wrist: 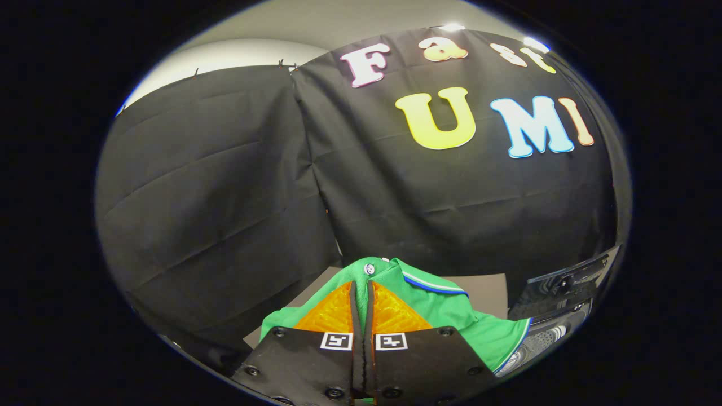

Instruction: Put the clothes into the washing machine and then close the washing machine lid.

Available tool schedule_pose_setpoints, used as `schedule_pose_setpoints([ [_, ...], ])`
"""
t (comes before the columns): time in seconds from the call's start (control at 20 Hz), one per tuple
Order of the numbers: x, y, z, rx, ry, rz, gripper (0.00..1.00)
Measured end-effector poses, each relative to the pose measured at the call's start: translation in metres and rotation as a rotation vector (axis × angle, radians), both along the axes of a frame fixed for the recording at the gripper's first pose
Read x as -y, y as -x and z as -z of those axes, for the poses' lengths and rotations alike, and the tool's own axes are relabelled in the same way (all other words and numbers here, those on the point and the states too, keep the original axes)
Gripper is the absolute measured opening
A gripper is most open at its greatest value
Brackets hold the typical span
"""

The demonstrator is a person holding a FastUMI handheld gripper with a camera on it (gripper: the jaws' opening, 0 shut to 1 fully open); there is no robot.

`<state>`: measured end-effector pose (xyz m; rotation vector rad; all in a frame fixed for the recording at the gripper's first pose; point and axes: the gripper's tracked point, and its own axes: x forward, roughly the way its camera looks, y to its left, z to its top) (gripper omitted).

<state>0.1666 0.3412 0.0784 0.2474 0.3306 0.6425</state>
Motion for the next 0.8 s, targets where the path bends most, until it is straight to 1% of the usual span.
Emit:
schedule_pose_setpoints([
  [0.35, 0.081, -0.015, -0.002, 0.002, -0.010, 0.064, 0.01],
  [0.5, 0.114, -0.021, 0.000, -0.017, -0.034, 0.080, 0.01],
  [0.8, 0.182, -0.033, 0.003, -0.008, -0.037, 0.120, 0.01],
])
